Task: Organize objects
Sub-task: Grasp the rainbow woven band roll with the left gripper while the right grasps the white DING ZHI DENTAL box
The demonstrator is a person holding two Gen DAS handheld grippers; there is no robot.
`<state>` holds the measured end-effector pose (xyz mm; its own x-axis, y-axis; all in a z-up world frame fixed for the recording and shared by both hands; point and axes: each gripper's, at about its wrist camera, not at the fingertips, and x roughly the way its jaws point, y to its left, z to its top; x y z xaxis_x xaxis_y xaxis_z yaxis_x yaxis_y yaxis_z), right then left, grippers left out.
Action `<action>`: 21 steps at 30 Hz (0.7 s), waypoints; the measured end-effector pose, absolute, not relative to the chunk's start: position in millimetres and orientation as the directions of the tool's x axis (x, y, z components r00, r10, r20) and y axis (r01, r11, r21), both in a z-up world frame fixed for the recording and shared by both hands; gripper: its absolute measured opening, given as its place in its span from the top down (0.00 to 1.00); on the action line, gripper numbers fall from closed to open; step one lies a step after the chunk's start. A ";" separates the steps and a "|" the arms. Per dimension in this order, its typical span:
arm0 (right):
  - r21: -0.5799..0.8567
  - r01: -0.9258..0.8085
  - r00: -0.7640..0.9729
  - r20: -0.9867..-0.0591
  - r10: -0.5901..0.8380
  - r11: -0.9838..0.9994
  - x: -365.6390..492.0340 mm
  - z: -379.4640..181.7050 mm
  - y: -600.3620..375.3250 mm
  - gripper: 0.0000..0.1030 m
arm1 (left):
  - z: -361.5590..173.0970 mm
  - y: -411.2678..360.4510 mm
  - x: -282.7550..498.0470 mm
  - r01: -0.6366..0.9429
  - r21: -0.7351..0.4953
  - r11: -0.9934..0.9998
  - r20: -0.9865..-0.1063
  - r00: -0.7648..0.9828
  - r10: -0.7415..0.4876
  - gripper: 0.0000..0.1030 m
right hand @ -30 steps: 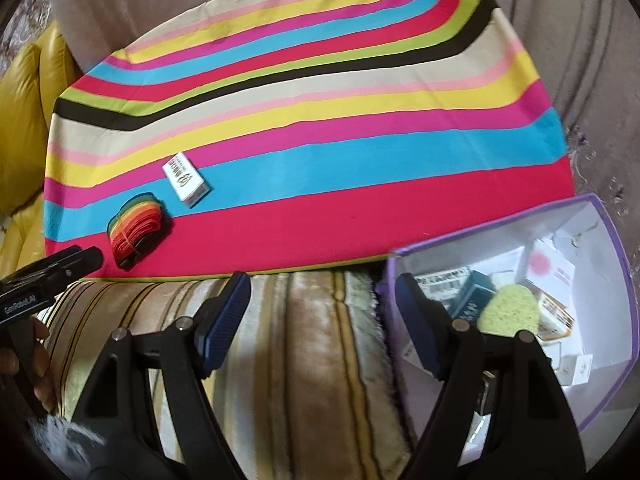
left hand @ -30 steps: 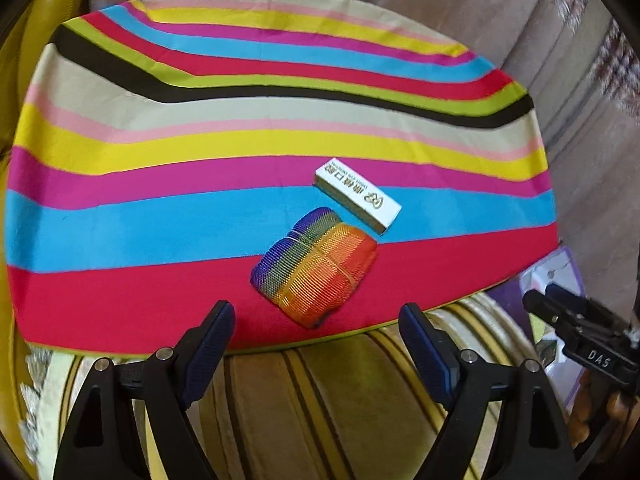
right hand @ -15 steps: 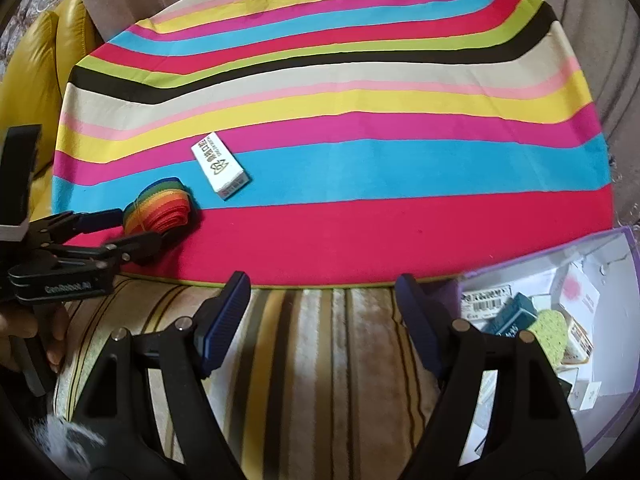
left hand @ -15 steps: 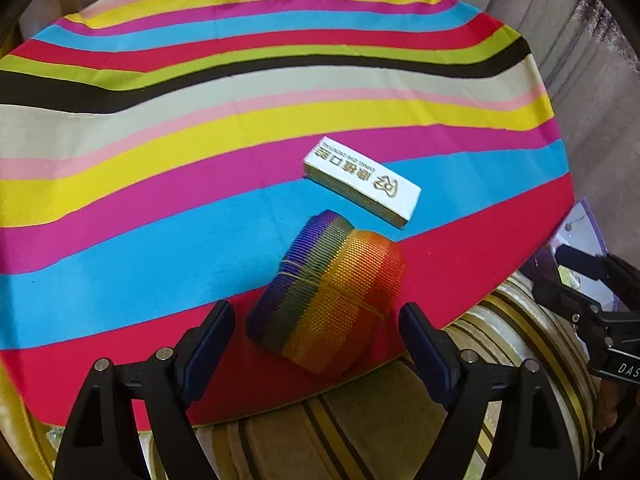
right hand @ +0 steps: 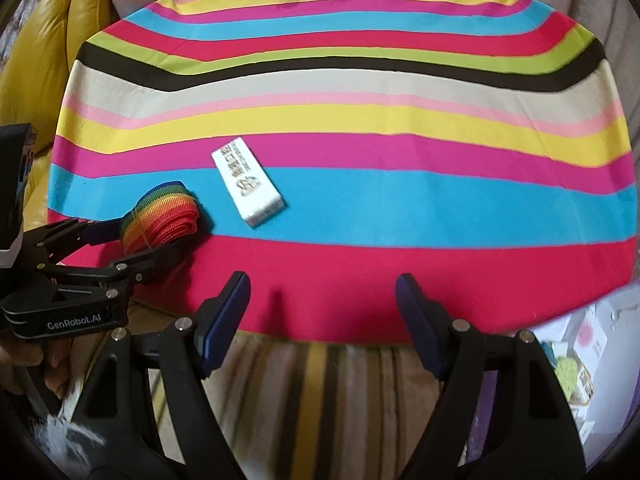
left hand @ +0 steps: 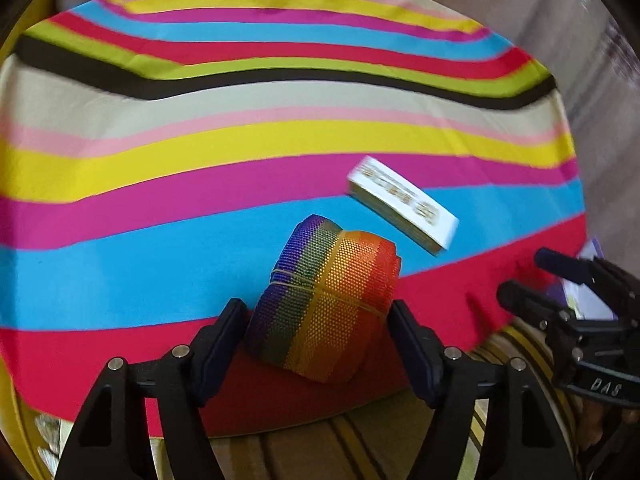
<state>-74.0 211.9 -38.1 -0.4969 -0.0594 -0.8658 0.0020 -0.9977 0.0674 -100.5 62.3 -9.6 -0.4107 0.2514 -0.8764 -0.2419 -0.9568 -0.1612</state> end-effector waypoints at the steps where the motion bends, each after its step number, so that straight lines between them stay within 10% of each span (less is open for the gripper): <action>1: 0.066 0.012 -0.502 -0.863 -0.063 -0.998 -77.3 -38.0 208.2 0.25 | -8.9 58.8 -101.5 -0.217 -0.160 -0.963 -0.874 -0.423 0.241 0.30; 10: 0.126 0.005 -0.472 -0.874 -0.113 -0.992 -111.2 -42.7 177.4 0.25 | -7.8 14.3 -102.3 -0.011 -0.212 -0.977 -0.843 -0.503 0.189 0.32; 21: 0.290 -0.421 -0.431 -0.898 -0.091 -0.860 -142.3 -53.0 166.4 0.19 | -11.1 -38.1 -94.3 0.165 -0.367 -0.916 -0.783 -0.586 0.208 0.38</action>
<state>-142.3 166.4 -53.0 -0.4314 -0.0913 -0.8975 -0.4209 -0.8595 0.2898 -94.3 -38.1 -11.1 -0.5865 0.2081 -0.7828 0.1647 -0.9156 -0.3668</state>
